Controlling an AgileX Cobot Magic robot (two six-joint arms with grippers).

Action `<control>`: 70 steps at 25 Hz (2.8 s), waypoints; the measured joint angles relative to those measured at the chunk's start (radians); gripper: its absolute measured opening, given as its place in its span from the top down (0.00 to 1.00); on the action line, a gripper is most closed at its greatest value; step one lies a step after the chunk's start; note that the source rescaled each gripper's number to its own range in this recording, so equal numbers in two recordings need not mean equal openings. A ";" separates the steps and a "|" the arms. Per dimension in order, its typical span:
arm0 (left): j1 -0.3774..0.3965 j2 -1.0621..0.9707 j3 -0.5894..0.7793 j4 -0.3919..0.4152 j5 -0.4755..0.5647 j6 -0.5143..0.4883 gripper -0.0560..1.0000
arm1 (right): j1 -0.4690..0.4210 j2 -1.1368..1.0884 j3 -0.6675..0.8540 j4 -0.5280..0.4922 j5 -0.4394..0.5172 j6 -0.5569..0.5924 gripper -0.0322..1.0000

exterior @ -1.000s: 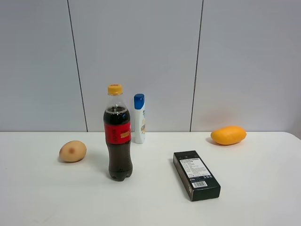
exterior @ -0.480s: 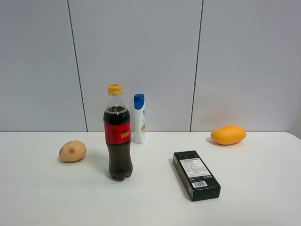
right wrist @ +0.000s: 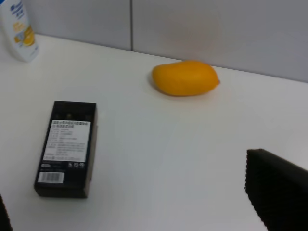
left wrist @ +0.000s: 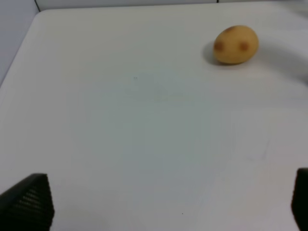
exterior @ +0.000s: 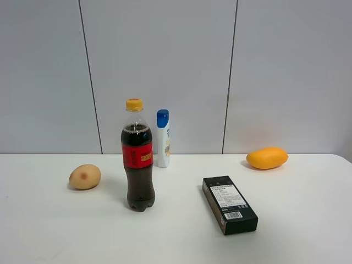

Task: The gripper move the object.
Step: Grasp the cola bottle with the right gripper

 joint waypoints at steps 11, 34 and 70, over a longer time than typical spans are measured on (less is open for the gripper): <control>0.000 0.000 0.000 0.000 0.000 0.000 0.00 | 0.476 0.461 0.000 -0.030 -0.567 0.027 0.03; 0.000 0.000 0.000 0.000 0.000 0.000 0.00 | 0.558 0.948 0.000 -0.204 -1.141 0.213 0.03; 0.000 0.000 0.000 0.000 0.000 0.000 0.00 | 0.578 1.317 -0.357 -0.428 -1.236 0.475 0.03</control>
